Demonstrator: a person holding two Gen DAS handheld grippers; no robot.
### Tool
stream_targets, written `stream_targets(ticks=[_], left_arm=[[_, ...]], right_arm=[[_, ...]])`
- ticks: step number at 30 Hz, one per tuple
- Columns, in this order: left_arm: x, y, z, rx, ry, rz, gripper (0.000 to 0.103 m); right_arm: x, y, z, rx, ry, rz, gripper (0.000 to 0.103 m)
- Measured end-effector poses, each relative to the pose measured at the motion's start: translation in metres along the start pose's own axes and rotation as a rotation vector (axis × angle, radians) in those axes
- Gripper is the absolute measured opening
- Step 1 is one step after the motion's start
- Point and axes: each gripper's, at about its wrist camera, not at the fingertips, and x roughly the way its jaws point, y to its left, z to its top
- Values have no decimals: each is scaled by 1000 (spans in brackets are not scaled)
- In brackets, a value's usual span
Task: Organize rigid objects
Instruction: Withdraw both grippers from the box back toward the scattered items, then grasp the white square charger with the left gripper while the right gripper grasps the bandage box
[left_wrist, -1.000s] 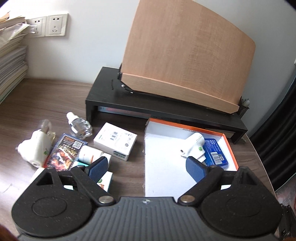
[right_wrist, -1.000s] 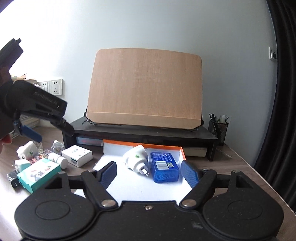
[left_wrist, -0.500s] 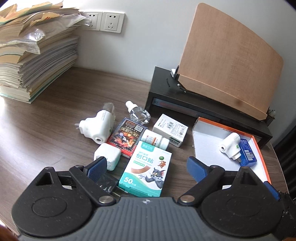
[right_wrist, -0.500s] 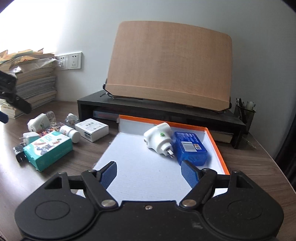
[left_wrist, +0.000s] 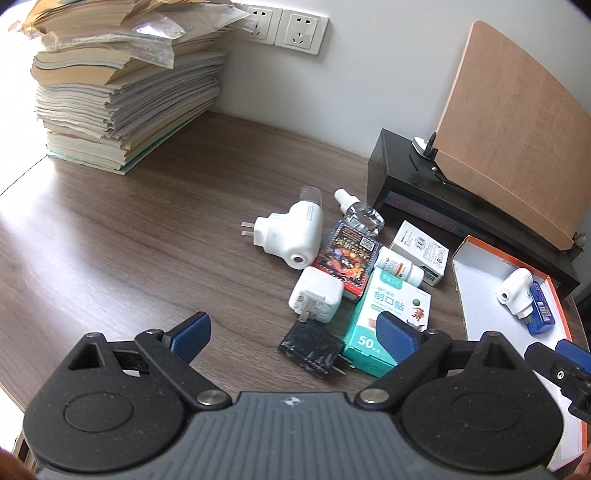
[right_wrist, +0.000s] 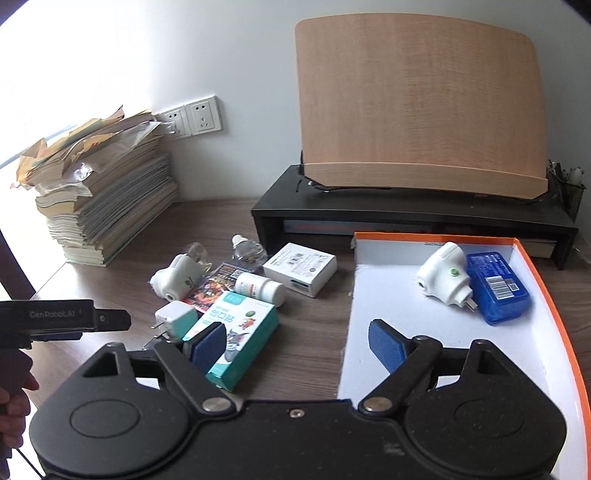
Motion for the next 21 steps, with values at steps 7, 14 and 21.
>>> stream_targets(ticks=[7, 14, 21], left_arm=[[16, 10, 7, 58, 34, -42, 99], [51, -1, 19, 180, 70, -79, 99], [67, -3, 25, 246, 105, -119, 98]], right_arm=[[14, 34, 2, -3, 50, -19, 99], [29, 52, 2, 45, 85, -79, 99], [45, 65, 1, 132, 122, -134, 99]])
